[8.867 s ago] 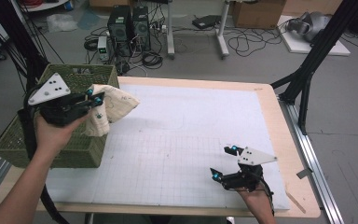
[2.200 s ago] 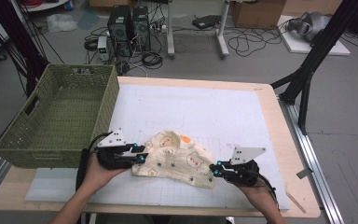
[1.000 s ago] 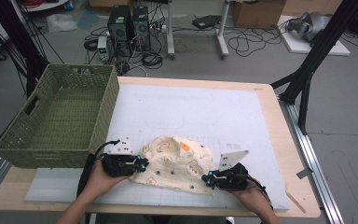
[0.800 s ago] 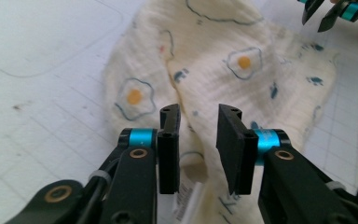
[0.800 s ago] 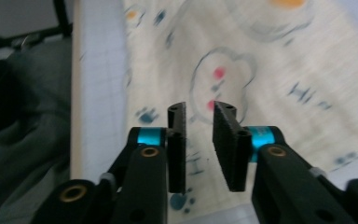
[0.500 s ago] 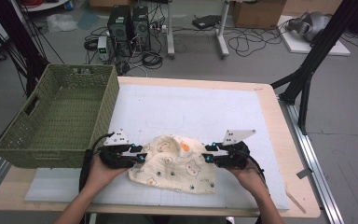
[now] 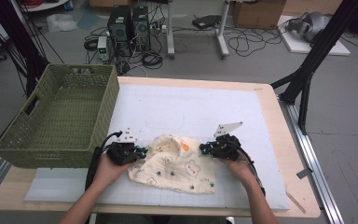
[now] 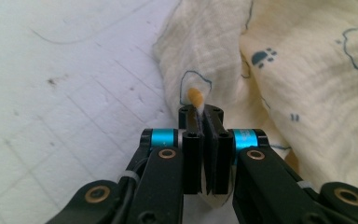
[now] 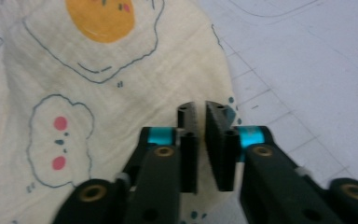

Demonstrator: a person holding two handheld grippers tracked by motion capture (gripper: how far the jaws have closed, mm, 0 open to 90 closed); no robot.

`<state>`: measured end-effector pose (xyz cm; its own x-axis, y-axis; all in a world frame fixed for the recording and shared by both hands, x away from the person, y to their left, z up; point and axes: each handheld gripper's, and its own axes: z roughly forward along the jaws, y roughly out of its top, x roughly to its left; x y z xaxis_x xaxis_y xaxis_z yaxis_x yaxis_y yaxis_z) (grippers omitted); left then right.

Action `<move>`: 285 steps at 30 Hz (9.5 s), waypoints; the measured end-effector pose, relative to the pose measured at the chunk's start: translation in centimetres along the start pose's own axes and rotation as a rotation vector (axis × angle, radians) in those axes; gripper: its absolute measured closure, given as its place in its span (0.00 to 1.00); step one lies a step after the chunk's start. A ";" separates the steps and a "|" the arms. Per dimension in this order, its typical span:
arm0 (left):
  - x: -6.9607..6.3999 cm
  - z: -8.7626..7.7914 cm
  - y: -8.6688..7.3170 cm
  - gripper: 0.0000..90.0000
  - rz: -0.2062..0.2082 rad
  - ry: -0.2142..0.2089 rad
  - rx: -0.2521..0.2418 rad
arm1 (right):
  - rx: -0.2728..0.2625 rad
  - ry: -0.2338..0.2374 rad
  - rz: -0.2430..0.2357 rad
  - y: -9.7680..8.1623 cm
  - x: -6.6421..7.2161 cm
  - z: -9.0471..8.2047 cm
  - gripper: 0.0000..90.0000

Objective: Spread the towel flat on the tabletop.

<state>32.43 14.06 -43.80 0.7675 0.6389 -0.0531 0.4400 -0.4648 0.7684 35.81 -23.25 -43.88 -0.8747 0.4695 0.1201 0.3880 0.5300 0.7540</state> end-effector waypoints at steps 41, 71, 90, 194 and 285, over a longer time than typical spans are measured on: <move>0.4 2.7 1.9 0.95 0.006 0.177 0.045 | 0.026 -0.052 0.044 -0.6 0.1 -0.6 0.98; 0.3 -1.7 1.4 0.82 -0.001 0.112 -0.092 | -0.072 -0.012 -0.055 -1.4 5.0 -3.4 0.68; -2.7 0.2 -0.6 0.77 0.115 -0.127 0.021 | 0.042 0.082 -0.113 -2.5 6.6 -1.0 0.65; -1.5 -0.6 -1.2 0.85 0.056 -0.007 0.031 | -0.008 -0.073 0.017 0.5 1.7 -1.1 0.72; -0.9 -0.4 -1.1 0.91 0.020 -0.039 0.025 | 0.059 -0.094 0.054 2.9 2.0 2.0 0.86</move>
<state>31.04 14.25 -44.36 0.7936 0.6052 -0.0633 0.4356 -0.4924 0.7535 35.72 -19.37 -42.76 -0.8220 0.5612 0.0969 0.4530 0.5413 0.7083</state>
